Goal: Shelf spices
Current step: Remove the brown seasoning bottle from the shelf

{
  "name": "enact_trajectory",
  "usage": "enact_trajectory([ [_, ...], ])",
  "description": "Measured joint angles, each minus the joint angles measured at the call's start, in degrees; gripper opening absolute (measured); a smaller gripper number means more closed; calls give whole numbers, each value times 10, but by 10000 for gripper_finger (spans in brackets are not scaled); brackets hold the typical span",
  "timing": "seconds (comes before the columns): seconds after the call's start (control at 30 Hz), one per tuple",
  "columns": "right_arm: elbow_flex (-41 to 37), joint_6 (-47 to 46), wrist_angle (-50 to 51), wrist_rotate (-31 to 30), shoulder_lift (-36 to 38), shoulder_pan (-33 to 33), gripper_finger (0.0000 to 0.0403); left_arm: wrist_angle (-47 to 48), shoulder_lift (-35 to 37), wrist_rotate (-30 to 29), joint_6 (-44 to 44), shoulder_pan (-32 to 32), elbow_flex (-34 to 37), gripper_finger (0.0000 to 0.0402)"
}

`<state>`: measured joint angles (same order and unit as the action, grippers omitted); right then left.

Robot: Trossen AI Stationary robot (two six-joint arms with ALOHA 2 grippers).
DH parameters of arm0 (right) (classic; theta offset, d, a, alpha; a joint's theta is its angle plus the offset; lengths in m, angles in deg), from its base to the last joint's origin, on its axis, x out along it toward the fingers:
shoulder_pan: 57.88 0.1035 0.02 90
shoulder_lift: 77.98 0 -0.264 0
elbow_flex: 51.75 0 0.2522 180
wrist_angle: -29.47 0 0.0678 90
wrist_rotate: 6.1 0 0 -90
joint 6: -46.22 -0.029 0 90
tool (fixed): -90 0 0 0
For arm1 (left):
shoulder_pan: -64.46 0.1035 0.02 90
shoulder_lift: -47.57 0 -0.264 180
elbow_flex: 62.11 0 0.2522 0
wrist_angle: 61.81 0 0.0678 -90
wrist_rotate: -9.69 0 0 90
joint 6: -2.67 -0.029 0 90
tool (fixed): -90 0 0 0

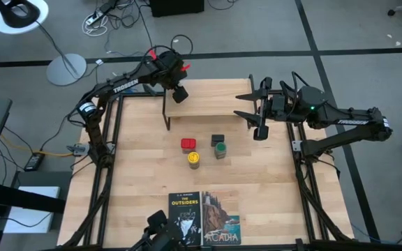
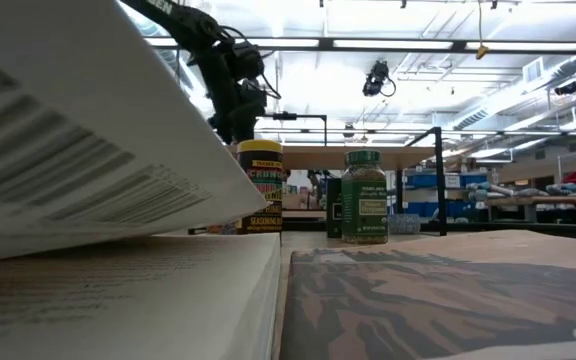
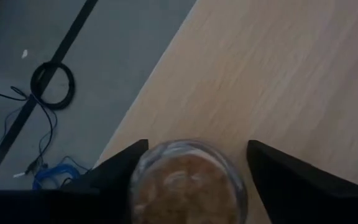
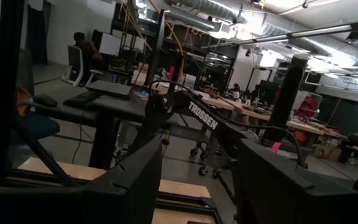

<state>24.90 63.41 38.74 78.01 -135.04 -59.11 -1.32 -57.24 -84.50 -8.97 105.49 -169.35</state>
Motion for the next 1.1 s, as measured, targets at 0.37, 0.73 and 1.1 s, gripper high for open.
enact_trajectory([
  [0.37, 0, 1, -1, -7, 0, 0, 208, 4, 0, 7, -1, -2, -2, 179],
  [0.73, 0, -6, -1, -8, 0, 0, 208, 87, 20, 37, -11, -21, -68, 179],
  [1.1, 0, -5, -13, -7, 0, 0, 208, 132, 182, 52, 18, -89, -63, 179],
])
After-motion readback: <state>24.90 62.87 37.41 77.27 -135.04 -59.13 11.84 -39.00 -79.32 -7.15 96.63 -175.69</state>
